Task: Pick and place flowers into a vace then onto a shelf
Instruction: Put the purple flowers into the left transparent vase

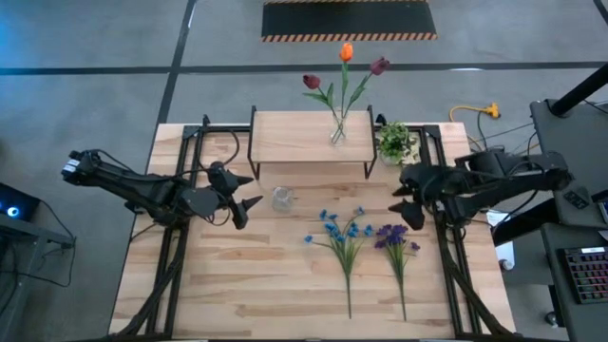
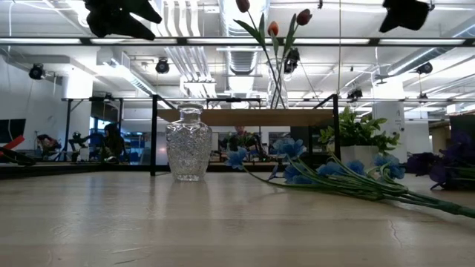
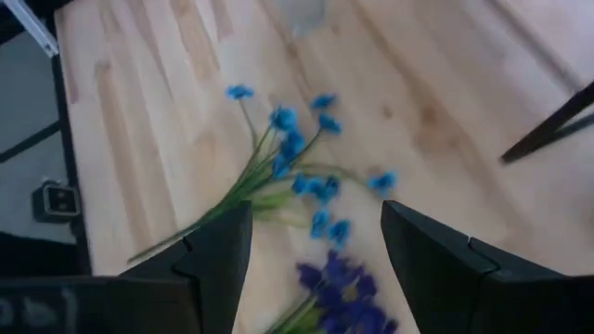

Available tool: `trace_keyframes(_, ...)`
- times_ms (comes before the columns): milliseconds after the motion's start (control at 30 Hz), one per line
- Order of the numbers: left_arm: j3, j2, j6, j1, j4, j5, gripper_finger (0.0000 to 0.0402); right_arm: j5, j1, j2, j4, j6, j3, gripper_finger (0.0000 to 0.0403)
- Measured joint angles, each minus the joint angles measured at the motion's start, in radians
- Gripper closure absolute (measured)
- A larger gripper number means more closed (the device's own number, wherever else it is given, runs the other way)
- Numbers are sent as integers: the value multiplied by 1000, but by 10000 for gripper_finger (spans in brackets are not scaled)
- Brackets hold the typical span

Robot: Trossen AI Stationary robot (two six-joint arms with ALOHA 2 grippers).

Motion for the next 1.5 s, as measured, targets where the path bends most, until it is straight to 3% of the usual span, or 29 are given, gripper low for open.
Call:
trace_keyframes(333, 0, 52, 16, 0, -2, 9, 135, -12, 200, 9, -66, 389, -84, 172)
trace_keyframes(533, 0, 63, 60, 1, 0, -9, 135, -12, 317, 15, -67, 745, -132, 175)
trace_keyframes(800, 0, 64, 127, 8, -8, -86, 135, -32, 443, 124, -66, 1123, -169, 187)
trace_keyframes(1267, 0, 64, 156, 14, -7, -117, 135, -68, 471, 425, 7, 1168, -158, 188)
trace_keyframes(1500, 0, 63, 156, 14, -2, -117, 135, -141, 476, 519, 33, 1172, -158, 188)
